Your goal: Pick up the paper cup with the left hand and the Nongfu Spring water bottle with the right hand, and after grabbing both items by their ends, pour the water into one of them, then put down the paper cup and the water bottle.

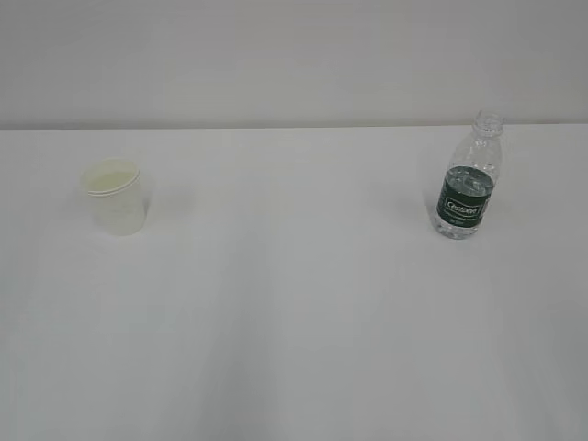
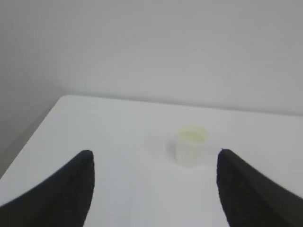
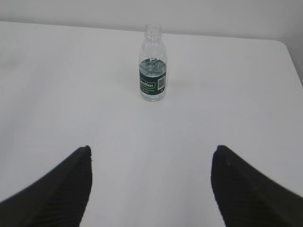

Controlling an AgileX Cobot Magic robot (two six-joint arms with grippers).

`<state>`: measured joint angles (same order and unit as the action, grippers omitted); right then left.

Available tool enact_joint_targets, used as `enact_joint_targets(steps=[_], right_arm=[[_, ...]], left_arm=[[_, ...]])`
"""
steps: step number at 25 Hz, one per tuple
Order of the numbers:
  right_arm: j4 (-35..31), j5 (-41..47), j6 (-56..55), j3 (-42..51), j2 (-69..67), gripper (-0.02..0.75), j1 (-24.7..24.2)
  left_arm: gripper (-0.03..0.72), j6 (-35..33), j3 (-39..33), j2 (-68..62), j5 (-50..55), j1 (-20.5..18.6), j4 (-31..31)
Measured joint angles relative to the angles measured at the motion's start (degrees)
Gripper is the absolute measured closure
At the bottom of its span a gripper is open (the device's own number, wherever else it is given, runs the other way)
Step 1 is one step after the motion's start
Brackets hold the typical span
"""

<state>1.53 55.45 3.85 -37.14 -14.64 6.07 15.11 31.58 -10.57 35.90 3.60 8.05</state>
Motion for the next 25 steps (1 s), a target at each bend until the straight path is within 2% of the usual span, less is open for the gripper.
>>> enact_joint_targets(steps=[7, 15, 25], right_arm=[[0.0, 5.0, -0.5, 0.0, 6.3, 0.150, 0.0], [0.2, 11.0, -2.7, -0.1, 7.8, 0.150, 0.0], [3.5, 16.6, -5.3, 3.7, 10.5, 0.150, 0.0]], left_arm=[[0.118, -8.8, 4.4, 1.0, 14.9, 0.0, -5.3], [0.192, -9.5, 4.9, 1.0, 23.8, 0.0, -9.3], [0.202, -9.6, 4.9, 1.1, 32.4, 2.4, -9.7]])
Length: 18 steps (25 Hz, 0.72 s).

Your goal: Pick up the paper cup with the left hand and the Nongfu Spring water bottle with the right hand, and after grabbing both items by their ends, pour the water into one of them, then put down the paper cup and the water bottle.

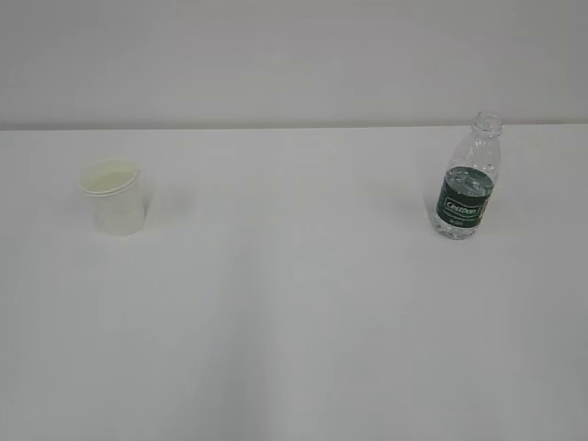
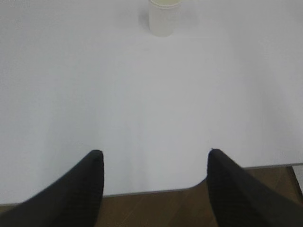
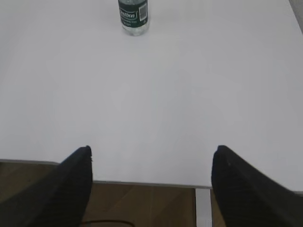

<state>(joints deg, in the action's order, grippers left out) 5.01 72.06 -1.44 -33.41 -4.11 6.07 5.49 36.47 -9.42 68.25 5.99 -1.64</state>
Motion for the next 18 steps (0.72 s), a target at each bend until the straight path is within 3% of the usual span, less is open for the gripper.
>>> enact_joint_targets(steps=[18], right_arm=[[4.3, -0.9, -1.5, 2.9, 5.1, 0.150, 0.0]], left_arm=[[0.204, -0.5, -4.4, 3.4, -1.6, 0.2, 0.1]])
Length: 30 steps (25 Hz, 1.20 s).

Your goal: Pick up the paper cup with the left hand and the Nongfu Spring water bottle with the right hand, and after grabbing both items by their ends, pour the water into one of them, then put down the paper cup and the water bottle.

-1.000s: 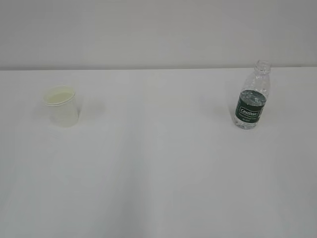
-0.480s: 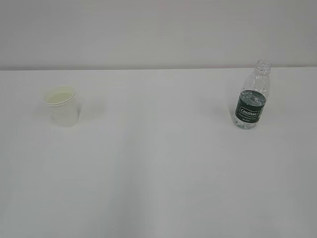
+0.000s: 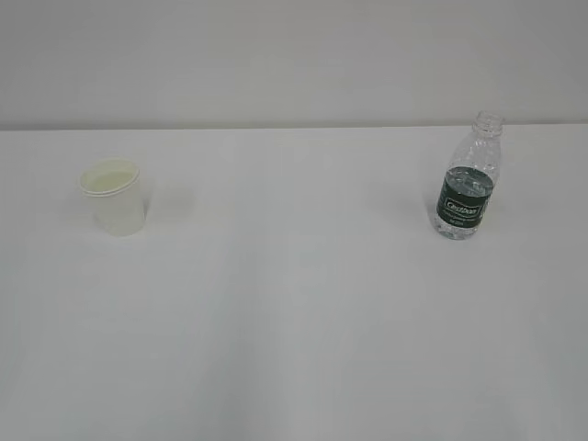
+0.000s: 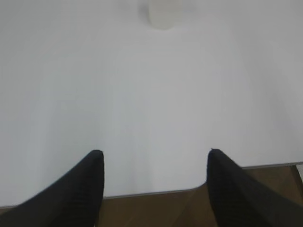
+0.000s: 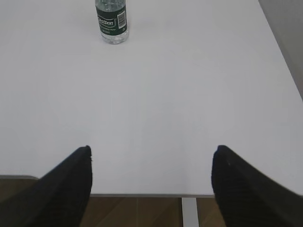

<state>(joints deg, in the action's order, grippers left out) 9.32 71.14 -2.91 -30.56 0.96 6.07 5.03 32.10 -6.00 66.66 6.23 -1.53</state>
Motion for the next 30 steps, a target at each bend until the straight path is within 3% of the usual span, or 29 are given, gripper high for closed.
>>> enact_joint_targets(steps=[10, 30], right_arm=[[0.3, -5.0, -0.2, 2.1, 0.0, 0.150, 0.0], [0.4, -5.3, -0.3, 2.2, 0.0, 0.150, 0.0]], left_arm=[[0.204, -0.1, -1.6, 0.5, -3.1, 0.0, 0.1], [0.204, -0.1, -1.7, 5.8, -3.5, 0.0, 0.3]])
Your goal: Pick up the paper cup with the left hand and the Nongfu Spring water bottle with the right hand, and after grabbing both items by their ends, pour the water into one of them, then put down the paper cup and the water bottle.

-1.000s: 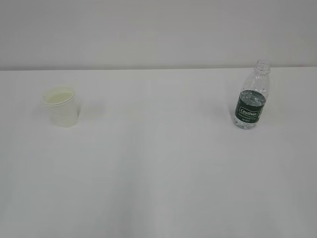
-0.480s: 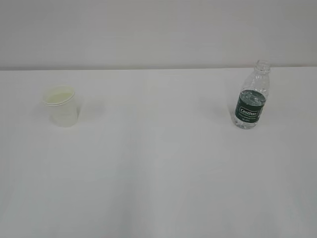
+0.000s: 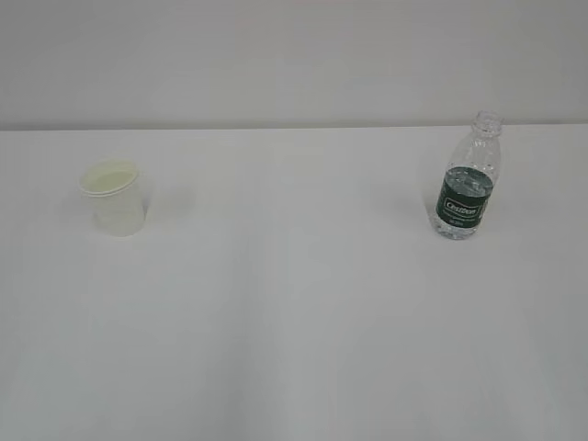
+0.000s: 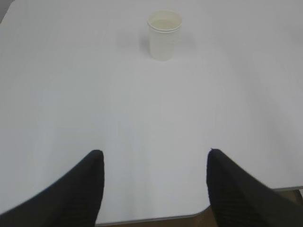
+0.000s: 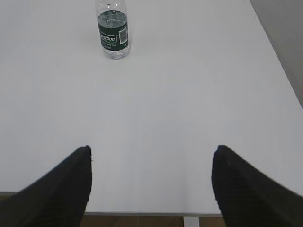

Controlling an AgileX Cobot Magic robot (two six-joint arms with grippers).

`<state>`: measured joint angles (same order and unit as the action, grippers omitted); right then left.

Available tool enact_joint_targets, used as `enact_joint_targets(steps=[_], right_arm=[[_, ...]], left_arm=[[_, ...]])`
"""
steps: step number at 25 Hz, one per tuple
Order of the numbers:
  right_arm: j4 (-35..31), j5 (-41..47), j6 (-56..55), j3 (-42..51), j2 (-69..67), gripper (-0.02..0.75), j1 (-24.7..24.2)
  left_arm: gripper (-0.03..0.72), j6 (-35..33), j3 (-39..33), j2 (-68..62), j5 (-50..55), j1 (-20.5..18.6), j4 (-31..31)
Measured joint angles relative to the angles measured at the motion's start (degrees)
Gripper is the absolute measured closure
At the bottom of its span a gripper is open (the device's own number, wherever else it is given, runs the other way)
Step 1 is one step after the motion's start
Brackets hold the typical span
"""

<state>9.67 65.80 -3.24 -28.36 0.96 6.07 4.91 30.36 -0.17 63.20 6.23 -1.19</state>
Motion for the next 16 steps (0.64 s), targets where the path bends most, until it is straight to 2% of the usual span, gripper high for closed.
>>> enact_joint_targets(steps=[16], right_arm=[[0.0, 0.0, -0.1, 0.0, 0.0, 0.150, 0.0]], left_arm=[[0.204, -0.1, 0.0, 0.0, 0.0, 0.0, 0.1]])
